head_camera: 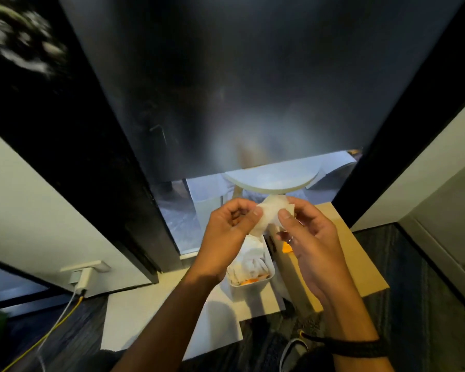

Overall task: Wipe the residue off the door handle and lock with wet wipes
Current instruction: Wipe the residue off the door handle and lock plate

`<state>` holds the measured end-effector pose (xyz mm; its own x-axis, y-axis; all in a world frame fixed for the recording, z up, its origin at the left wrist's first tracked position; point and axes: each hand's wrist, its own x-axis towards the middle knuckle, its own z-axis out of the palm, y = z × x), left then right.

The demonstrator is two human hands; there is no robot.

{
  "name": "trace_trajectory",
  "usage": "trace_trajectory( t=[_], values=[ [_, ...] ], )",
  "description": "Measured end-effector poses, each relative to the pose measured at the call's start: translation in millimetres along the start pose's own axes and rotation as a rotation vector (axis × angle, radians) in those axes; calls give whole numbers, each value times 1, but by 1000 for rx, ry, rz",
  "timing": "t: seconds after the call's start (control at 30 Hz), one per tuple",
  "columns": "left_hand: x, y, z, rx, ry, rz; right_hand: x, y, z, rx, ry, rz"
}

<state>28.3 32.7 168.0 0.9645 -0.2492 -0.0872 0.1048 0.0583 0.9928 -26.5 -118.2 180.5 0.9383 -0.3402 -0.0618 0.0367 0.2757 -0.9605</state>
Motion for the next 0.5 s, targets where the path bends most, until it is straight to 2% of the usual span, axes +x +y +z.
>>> trace_trajectory(
  t=[0.2,0.37,0.43,0.5],
  values=[
    [-41,79,-29,16,44,135,-38,-65,34,-216,-181,-139],
    [-81,143,-49,64,140,315,-65,-122,65,-208,-110,-264],
    [-97,162,-53,30,144,311,-75,-138,79,-201,-93,-286],
    [-114,180,-53,-88,70,229,-85,-152,93,-200,-109,-314]
  ],
)
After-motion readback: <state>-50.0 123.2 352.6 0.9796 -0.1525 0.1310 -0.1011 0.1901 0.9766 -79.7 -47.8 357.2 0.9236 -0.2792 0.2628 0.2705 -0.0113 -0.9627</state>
